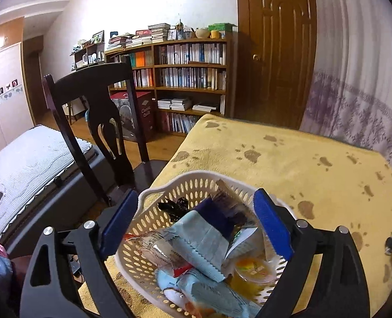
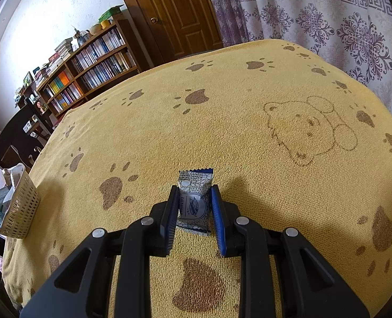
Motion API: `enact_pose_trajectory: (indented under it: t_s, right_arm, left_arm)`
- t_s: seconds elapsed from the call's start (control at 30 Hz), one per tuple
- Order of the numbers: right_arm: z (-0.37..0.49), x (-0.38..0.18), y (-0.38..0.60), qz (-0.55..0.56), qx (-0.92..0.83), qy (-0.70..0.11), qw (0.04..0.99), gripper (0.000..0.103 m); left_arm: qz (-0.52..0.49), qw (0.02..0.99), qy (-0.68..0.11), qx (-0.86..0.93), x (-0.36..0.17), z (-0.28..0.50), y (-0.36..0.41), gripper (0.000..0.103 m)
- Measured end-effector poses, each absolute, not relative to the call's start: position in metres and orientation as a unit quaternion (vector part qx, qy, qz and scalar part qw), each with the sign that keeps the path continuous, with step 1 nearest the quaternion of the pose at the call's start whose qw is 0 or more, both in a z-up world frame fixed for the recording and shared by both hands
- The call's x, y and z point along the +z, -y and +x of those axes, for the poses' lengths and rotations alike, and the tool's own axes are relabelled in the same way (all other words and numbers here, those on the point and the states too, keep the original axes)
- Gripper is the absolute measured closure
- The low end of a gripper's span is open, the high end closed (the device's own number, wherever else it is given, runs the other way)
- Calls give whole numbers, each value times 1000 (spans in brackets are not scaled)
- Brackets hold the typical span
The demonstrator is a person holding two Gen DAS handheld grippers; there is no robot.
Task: Organize snacks
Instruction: 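Carry the brown nut packet into the basket and open the left gripper, then carry the blue-and-silver sweet into the basket and open the right gripper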
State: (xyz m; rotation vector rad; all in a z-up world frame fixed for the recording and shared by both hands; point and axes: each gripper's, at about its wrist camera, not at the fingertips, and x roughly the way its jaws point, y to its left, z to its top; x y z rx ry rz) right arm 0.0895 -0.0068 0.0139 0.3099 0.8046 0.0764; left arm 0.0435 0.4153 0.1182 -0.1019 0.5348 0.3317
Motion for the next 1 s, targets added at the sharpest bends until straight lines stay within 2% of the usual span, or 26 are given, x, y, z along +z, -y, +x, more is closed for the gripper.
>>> enact_pose_trajectory:
  t_s: [0.43,1.0]
  right_arm:
    - [82,25,8,178,69,-375,907,79]
    - [60,78,-66,124,182,-344,913,79]
  left_arm:
    - [-87,955,-221,177,144,15,-434,13]
    - [-108,961,-191,170,164,-6,-443,12]
